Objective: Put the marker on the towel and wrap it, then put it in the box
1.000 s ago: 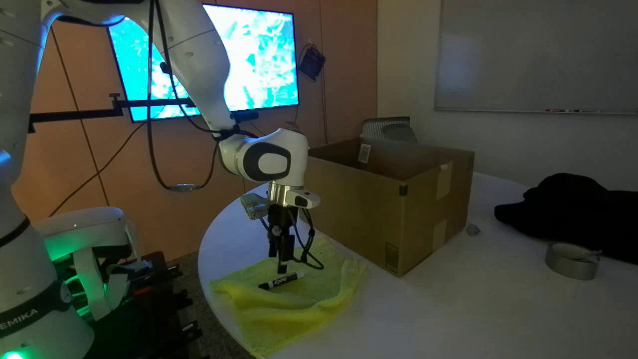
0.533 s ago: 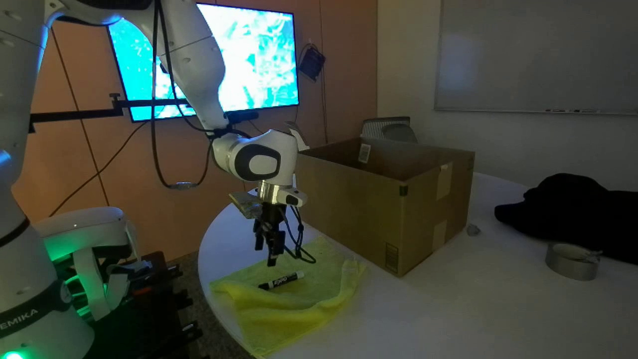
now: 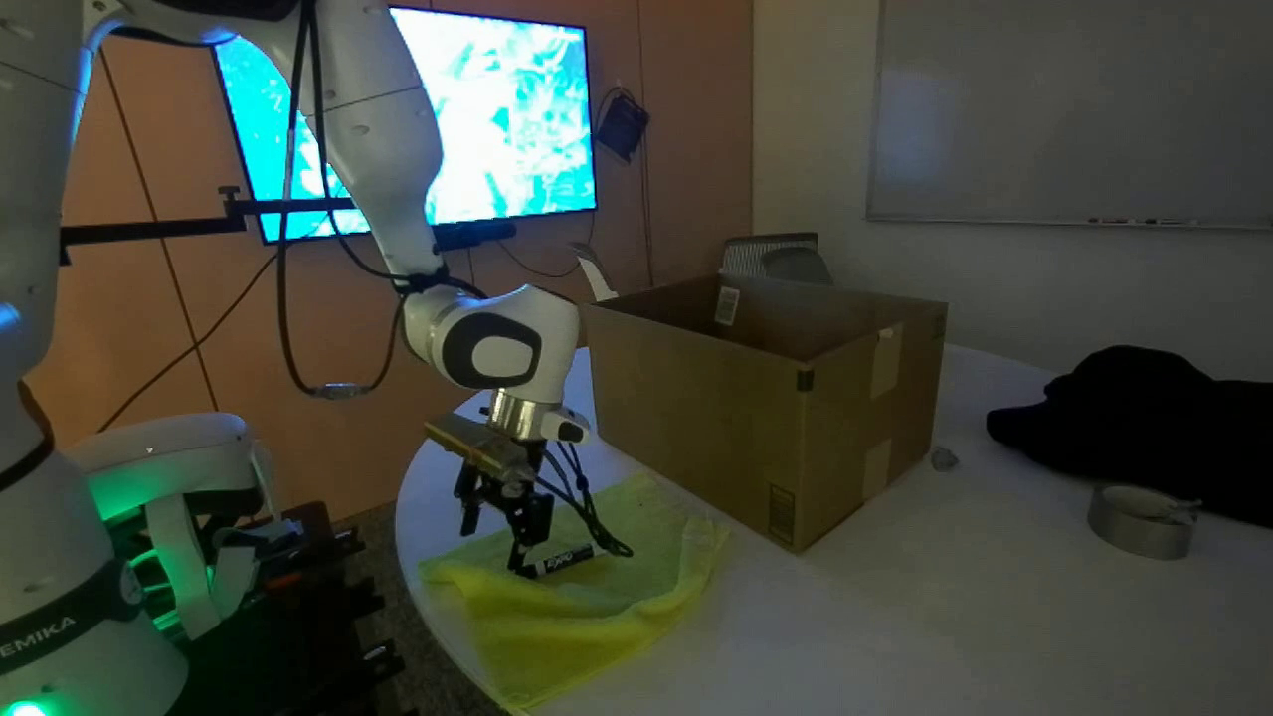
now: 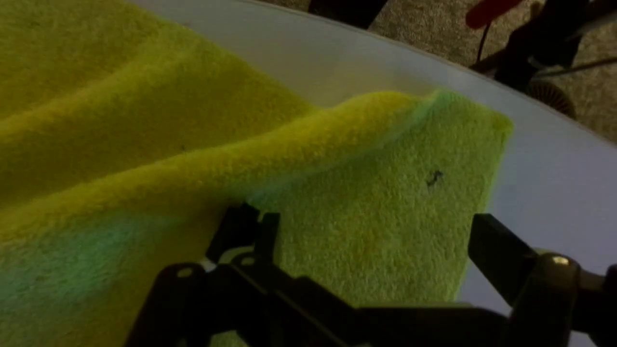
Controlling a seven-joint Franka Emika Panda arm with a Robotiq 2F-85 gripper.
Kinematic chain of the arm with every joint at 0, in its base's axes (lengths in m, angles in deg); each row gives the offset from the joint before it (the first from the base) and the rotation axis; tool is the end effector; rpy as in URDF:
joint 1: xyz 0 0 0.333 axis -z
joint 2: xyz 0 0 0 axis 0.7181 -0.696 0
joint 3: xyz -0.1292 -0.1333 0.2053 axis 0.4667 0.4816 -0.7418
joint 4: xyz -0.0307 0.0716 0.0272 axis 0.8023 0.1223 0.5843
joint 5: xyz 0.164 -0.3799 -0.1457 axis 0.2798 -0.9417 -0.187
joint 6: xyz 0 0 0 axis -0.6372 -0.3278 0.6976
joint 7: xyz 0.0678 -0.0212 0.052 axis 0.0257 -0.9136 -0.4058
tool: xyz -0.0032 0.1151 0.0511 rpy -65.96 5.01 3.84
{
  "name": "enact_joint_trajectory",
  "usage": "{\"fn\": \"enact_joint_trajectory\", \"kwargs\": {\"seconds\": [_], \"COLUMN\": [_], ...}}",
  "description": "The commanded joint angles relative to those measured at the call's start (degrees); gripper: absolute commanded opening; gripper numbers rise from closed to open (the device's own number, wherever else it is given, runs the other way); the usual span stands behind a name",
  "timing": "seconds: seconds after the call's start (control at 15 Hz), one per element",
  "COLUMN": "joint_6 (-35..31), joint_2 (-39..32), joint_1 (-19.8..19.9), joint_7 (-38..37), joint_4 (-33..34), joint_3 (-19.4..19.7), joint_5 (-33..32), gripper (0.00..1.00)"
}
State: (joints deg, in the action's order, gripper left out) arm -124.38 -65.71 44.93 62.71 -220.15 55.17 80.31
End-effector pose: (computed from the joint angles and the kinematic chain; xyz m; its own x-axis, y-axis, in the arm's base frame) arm 0.4171 0.0555 0.0130 0.8503 0.4139 -0.3252 0.3927 -0.9102 -0.1317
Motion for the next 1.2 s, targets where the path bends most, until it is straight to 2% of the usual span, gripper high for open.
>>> {"fn": "enact_joint_trajectory", "kwargs": {"seconds": [0.0,0.27,0.6,0.93,1.07,1.13], "joint_6": [-2.6,-6.6,-14.7,-17.3,-17.5,-17.3], "joint_2": [3.8,4.4,1.6,-0.6,-0.7,-0.8], "joint_1": [1.4,0.2,-2.5,-6.3,-6.4,-6.9], "joint_7": [7.9,11.8,8.3,1.7,0.7,-0.1], "joint_4": [-6.2,-11.4,-13.4,-12.5,-12.5,-12.4], "joint_3": [-1.3,-1.9,-1.0,2.0,2.3,2.7], "joint_5": [-4.0,-9.9,-17.2,-21.3,-21.2,-21.4], "gripper": [1.00,1.00,1.00,1.00,0.74,0.69]}}
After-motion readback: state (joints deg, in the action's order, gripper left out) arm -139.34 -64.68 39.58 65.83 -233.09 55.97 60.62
